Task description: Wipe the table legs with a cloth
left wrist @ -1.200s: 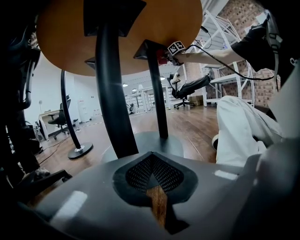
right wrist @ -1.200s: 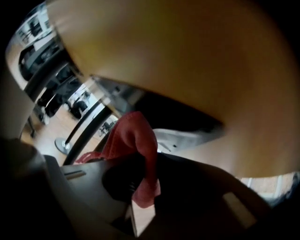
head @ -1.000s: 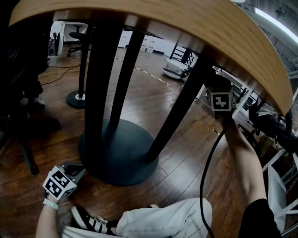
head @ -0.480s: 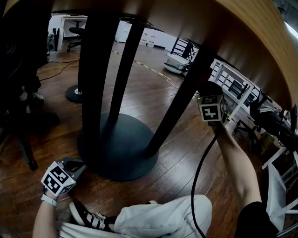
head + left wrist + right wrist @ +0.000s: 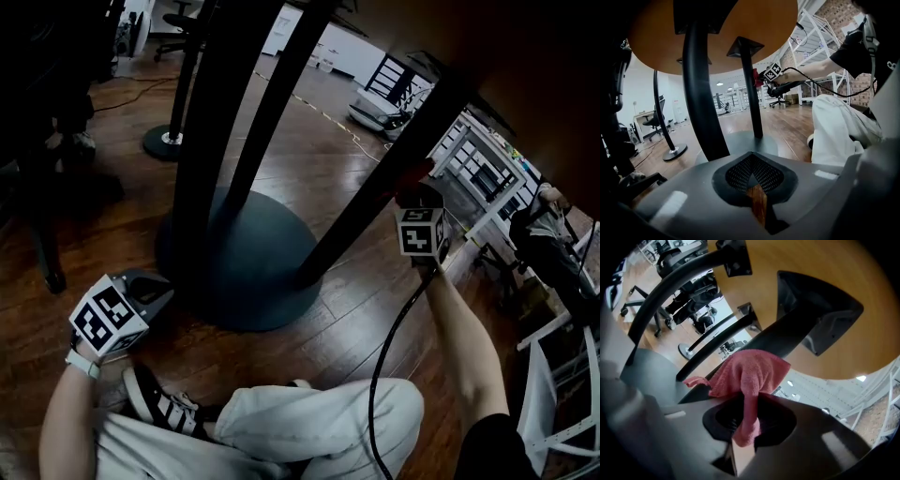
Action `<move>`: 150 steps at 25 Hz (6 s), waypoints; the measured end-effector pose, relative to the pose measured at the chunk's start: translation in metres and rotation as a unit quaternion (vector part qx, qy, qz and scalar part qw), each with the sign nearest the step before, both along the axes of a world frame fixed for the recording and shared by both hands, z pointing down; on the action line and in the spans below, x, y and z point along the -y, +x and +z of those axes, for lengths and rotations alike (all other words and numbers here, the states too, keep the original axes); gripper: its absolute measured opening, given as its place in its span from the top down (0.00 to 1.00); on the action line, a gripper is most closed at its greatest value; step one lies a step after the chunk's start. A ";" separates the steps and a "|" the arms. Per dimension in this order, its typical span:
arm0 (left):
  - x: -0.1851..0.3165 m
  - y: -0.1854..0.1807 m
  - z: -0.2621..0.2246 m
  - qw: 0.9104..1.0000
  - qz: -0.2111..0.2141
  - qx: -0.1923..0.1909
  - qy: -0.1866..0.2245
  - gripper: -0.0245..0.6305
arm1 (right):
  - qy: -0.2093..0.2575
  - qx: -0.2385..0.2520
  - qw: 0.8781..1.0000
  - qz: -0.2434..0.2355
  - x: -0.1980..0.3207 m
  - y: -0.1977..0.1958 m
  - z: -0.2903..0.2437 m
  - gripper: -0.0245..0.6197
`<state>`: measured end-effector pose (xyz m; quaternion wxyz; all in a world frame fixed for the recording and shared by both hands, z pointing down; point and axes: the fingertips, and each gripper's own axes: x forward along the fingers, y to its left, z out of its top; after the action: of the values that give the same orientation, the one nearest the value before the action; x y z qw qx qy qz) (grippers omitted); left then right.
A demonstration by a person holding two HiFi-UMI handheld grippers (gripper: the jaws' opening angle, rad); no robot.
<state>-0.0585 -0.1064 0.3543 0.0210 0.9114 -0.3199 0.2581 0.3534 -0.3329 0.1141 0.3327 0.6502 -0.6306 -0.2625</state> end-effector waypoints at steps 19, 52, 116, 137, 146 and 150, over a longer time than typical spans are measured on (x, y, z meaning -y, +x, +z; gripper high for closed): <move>-0.010 0.038 -0.014 0.999 0.044 -0.015 0.015 0.97 | -0.183 0.011 0.982 0.043 0.006 0.012 0.253 0.89; -0.013 0.038 -0.005 0.998 0.060 -0.004 0.006 0.97 | -0.322 0.303 0.897 0.013 -0.019 -0.065 0.380 0.89; -0.022 0.050 -0.003 0.996 0.082 0.013 0.021 0.97 | 0.016 0.567 0.799 -0.202 0.013 -0.101 -0.130 0.89; -0.024 0.052 0.004 0.996 0.082 0.021 0.004 0.97 | -0.119 0.550 0.822 -0.084 0.019 -0.102 0.129 0.89; -0.022 0.053 0.014 0.996 0.087 0.029 -0.010 0.97 | -0.184 0.501 0.845 -0.029 0.018 -0.099 0.249 0.89; -0.021 0.053 0.015 0.996 0.088 0.031 -0.012 0.97 | -0.206 0.480 0.852 -0.012 0.015 -0.098 0.289 0.89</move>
<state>-0.0059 -0.0859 0.3696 -0.0010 0.9274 -0.2354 0.2906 0.2551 -0.3477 0.4030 0.1117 0.6042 -0.7593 0.2146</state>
